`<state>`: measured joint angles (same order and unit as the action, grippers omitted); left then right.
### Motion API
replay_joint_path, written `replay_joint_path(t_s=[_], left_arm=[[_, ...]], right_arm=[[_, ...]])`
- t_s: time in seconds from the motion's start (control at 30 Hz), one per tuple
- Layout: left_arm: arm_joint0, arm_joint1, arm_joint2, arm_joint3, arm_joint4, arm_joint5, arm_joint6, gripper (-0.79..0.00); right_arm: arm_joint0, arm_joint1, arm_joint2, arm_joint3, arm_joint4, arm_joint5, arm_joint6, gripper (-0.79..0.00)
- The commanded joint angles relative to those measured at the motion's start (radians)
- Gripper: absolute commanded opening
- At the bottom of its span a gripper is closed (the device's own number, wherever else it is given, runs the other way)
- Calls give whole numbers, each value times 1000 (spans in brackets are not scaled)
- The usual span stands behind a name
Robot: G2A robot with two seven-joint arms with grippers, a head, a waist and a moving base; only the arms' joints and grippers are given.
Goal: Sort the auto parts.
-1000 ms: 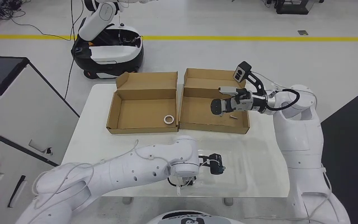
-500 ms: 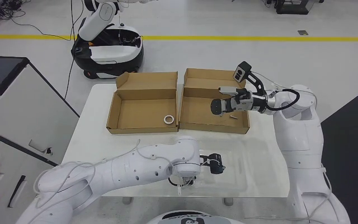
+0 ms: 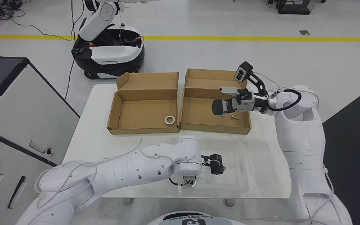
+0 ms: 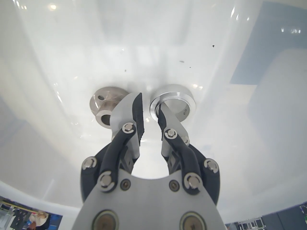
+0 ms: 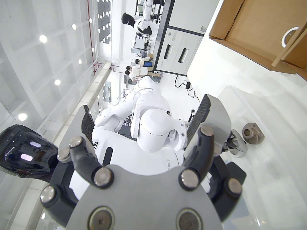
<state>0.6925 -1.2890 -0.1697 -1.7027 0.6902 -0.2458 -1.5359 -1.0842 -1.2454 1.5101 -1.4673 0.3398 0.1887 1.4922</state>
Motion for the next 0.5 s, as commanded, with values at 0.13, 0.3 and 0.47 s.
replay_joint_path(t_s=[0.13, 0.3, 0.47], left_arm=[[4, -4, 0, 18, -5, -22, 0, -628], [1, -7, 0, 24, -20, -37, 0, -613], [-1, -9, 0, 25, -19, -34, 0, -785]], right_arm=[[0, 0, 0, 0, 0, 0, 0, 0], [0, 0, 0, 0, 0, 0, 0, 0], [0, 0, 0, 0, 0, 0, 0, 0]])
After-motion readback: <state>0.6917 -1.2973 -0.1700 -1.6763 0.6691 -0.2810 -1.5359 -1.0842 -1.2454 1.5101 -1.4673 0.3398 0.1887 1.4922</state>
